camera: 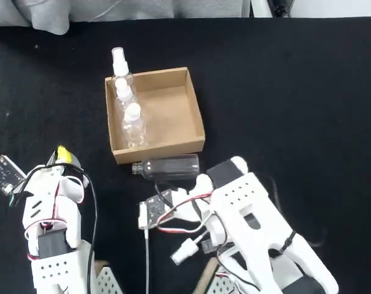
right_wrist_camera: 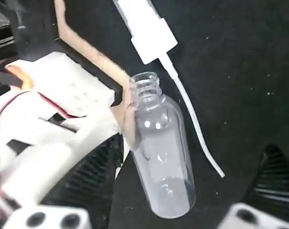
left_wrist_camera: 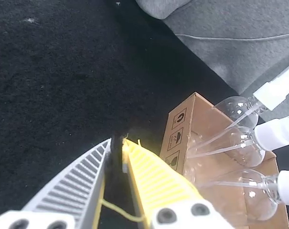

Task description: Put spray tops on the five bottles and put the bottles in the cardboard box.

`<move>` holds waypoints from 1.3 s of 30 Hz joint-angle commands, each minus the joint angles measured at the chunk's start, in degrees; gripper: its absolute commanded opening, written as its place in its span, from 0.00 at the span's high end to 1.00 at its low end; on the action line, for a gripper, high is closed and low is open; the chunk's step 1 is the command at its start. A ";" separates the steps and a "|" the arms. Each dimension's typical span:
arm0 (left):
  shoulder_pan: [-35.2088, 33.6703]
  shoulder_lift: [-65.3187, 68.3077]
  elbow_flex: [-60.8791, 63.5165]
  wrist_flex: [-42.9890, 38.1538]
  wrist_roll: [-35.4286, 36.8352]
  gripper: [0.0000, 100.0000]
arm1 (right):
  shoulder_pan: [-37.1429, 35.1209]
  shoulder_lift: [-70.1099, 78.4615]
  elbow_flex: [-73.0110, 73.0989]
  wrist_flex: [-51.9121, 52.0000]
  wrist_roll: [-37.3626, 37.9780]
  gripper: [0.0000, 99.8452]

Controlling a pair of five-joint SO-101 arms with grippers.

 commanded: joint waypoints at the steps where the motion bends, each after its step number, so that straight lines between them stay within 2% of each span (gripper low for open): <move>1: -0.48 -0.62 1.36 -1.49 -0.44 0.97 | 1.76 -2.07 2.42 -4.31 0.79 0.62; 14: -0.48 -0.53 1.36 -1.41 -0.44 0.97 | 2.02 -1.71 11.21 -15.47 2.64 0.62; 39: -0.48 -0.53 1.36 -1.41 -0.44 0.97 | 29.71 -2.15 8.04 -15.56 2.29 0.62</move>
